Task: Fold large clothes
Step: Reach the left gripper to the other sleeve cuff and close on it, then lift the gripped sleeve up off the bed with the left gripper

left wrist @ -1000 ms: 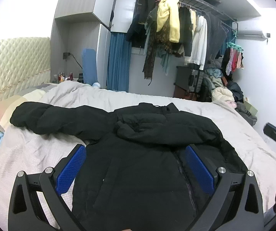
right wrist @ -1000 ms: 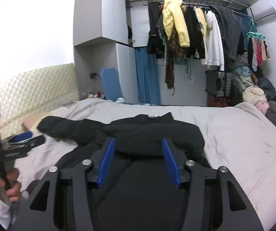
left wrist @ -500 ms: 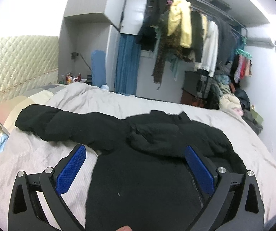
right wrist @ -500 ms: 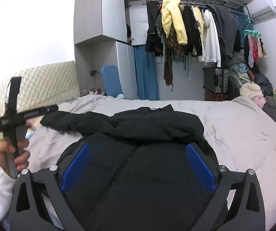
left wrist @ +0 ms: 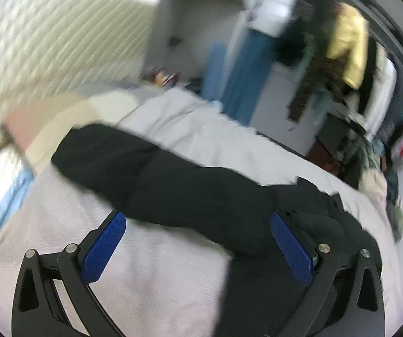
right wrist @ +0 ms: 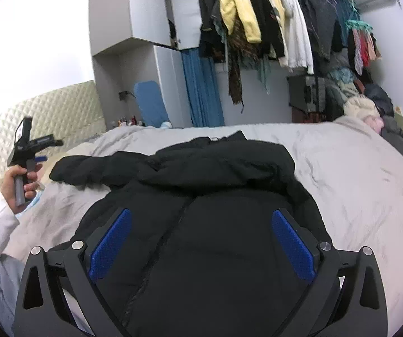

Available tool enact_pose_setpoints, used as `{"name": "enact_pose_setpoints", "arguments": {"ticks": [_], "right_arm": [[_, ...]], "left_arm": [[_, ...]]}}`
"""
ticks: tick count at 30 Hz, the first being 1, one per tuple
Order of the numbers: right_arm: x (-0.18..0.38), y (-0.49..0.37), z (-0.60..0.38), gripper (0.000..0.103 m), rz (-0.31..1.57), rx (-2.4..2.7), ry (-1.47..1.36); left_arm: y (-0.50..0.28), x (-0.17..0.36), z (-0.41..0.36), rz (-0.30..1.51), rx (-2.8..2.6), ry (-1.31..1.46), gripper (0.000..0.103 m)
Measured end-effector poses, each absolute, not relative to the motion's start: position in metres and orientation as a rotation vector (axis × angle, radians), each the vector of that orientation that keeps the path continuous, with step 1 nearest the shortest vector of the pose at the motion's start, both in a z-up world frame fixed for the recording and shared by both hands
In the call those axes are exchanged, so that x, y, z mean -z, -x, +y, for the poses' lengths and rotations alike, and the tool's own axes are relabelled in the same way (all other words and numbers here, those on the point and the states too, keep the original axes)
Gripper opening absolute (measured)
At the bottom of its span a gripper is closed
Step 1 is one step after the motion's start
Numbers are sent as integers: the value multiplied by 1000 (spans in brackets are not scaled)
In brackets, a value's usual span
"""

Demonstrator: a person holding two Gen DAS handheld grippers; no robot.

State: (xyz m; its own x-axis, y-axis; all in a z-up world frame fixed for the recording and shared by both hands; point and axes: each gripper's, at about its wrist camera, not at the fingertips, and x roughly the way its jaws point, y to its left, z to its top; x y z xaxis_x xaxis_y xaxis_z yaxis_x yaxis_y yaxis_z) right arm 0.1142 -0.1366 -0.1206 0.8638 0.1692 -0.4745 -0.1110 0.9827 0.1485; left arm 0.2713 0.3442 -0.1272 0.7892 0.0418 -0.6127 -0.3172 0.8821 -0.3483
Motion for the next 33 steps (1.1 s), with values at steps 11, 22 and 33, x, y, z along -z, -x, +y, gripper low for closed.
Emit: {"name": "enact_pose_setpoints", "arguments": {"ticks": [11,22,33], "right_arm": [[128,-138,-142,101,566,-102,-195],[137,-163,-141,101,608,-44,-201],[141,-168,-142,101,629,-14,-191]], "left_arm": [[-296,240,496,631,-226,840,102],[-355,277,566,563,-259,980,90],[-411,273,569,666,-441,930,48]]}}
